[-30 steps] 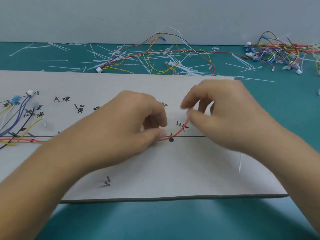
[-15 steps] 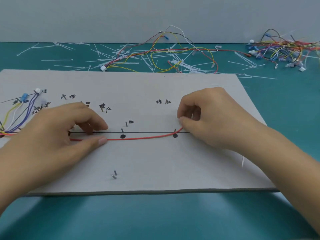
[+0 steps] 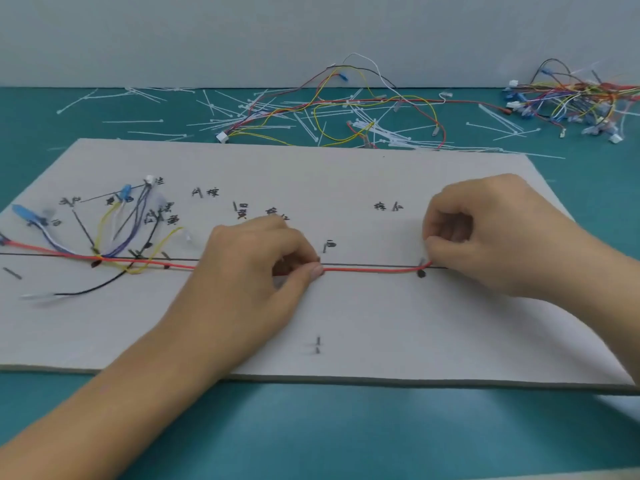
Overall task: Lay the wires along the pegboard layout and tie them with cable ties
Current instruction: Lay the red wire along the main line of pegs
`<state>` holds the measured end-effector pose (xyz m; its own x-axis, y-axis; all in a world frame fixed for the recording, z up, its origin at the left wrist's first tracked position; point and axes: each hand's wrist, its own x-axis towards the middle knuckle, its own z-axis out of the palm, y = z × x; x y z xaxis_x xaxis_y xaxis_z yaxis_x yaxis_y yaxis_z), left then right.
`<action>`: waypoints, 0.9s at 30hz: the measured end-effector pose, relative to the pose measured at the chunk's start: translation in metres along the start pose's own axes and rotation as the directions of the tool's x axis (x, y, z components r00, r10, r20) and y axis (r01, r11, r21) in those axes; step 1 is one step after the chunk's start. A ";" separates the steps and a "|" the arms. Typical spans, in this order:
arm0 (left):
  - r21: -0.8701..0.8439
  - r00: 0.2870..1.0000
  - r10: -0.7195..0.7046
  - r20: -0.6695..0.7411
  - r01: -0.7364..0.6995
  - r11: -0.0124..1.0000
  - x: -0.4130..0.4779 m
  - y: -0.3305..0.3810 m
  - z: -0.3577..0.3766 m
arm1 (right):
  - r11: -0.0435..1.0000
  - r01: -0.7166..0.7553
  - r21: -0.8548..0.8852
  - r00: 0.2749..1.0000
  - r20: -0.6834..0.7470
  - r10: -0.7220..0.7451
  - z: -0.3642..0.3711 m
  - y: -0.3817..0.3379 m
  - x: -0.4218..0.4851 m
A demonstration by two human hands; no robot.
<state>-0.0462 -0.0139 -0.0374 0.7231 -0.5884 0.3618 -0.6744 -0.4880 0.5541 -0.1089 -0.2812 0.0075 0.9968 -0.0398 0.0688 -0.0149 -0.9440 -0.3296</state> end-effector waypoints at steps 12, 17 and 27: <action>-0.005 0.999 0.034 -0.029 -0.034 0.999 0.006 0.049 0.003 | 0.952 -0.297 0.070 0.912 -0.277 0.304 -0.016 0.047 -0.049; 0.084 0.979 -0.202 0.004 0.201 0.976 0.003 -0.022 -0.055 | 0.968 -0.146 0.205 0.949 -0.247 0.195 -0.005 -0.017 -0.033; 0.119 0.967 -0.202 0.158 0.184 0.976 0.003 -0.047 -0.069 | 0.987 0.138 0.084 0.990 0.019 -0.140 0.045 -0.089 0.023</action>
<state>-0.0015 0.0517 -0.0105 0.8115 -0.5719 0.1197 -0.5426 -0.6615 0.5177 -0.0813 -0.1837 -0.0043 0.9904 0.0989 0.0961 0.1291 -0.9098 -0.3945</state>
